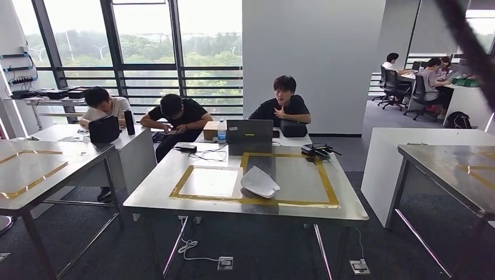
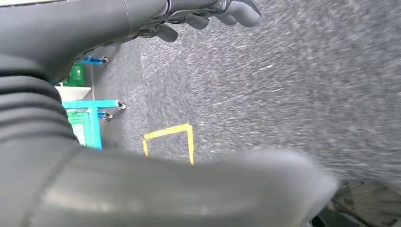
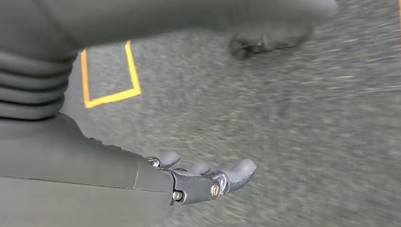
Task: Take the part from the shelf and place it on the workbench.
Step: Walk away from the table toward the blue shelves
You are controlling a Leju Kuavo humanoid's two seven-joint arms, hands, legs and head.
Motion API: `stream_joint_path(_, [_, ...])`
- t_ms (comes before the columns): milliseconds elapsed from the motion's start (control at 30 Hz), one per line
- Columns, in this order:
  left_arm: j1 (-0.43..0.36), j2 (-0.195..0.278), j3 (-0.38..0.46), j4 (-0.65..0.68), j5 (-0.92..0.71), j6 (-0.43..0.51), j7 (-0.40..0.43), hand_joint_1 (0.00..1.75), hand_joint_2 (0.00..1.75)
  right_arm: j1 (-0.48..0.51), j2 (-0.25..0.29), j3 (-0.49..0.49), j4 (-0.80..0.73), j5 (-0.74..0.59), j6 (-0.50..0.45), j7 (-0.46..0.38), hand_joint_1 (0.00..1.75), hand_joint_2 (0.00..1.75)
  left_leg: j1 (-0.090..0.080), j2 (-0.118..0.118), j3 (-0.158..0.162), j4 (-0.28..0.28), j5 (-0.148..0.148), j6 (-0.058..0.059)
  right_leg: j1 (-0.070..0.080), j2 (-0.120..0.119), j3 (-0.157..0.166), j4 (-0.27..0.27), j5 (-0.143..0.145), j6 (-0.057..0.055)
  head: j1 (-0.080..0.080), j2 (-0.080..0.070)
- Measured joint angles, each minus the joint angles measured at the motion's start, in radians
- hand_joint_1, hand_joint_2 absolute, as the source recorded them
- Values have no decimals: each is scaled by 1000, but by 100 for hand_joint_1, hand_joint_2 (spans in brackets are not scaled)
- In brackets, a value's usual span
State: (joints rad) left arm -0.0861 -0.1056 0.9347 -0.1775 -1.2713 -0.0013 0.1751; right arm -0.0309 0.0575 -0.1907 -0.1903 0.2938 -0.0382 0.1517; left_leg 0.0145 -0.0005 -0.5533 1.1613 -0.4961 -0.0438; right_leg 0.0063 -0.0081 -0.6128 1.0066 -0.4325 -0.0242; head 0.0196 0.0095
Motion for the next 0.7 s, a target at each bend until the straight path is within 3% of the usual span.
stream_joint_path(67, [4,1,-7,-1,2,4,3,0,175,2,-3,0,0,-2,2,17,0,175,-5,-2,84,-124,-60,16,0,0,-9,14,8,11,1,0])
stream_joint_path(100, [9,2,-17,-2,12,6,4,0,175,2,-5,0,0,-4,4,20,0,175,-10,-1,99,-150,-74,27,-1,0,-9,17,12,16,1,0])
stream_joint_path(167, [22,5,-48,-4,52,10,3,0,175,8,-7,0,0,-13,9,21,0,175,-10,5,91,-151,-68,49,-5,1,-13,25,11,28,1,0])
stream_joint_path(233, [35,10,-84,-12,107,10,-3,0,175,19,-8,0,-1,-25,11,16,0,175,-8,9,79,-153,-54,66,-9,3,-37,84,-38,39,2,0])
stream_joint_path(300, [44,15,-119,-26,162,10,-11,0,175,34,-11,0,-1,-38,12,9,0,175,-9,11,61,-151,-42,72,-11,3,-82,211,-123,47,4,0])
stream_joint_path(333, [47,18,-136,-34,188,10,-16,0,175,41,-12,1,-1,-44,13,6,0,131,-10,11,53,-150,-37,72,-12,4,-100,269,-153,48,4,0])
stream_joint_path(367, [48,20,-153,-43,216,10,-20,0,131,50,-13,2,0,-50,14,2,0,87,-11,11,45,-147,-32,71,-12,4,-104,304,-169,49,4,0])
stream_joint_path(400, [49,22,-173,-54,245,10,-25,0,87,61,-13,3,0,-57,15,-2,0,44,-12,12,40,-145,-29,70,-12,5,-89,301,-164,47,4,0])
stream_joint_path(433, [49,23,-191,-67,276,10,-30,0,44,72,-14,5,0,-64,16,-6,0,0,-12,11,38,-142,-27,68,-12,5,-54,256,-143,45,5,0])
stream_joint_path(467, [48,24,-212,-80,306,10,-34,0,0,83,-14,6,0,-71,17,-10,0,0,-12,11,37,-140,-25,66,-11,5,-5,182,-114,40,5,0])
stream_joint_path(533, [48,27,-254,-105,363,10,-43,0,0,101,-17,11,1,-84,18,-19,0,0,-14,12,33,-136,-22,57,-8,5,69,52,-79,31,5,0])
stream_joint_path(567, [48,30,-275,-115,392,10,-48,0,0,109,-18,13,1,-90,18,-23,0,0,-17,13,29,-134,-21,55,-7,5,83,21,-74,30,5,0])
stream_joint_path(700, [59,41,-359,-142,513,10,-65,0,0,131,-21,31,-3,-118,20,-40,0,0,-17,13,19,-138,-16,52,-3,4,81,11,-71,30,4,0])
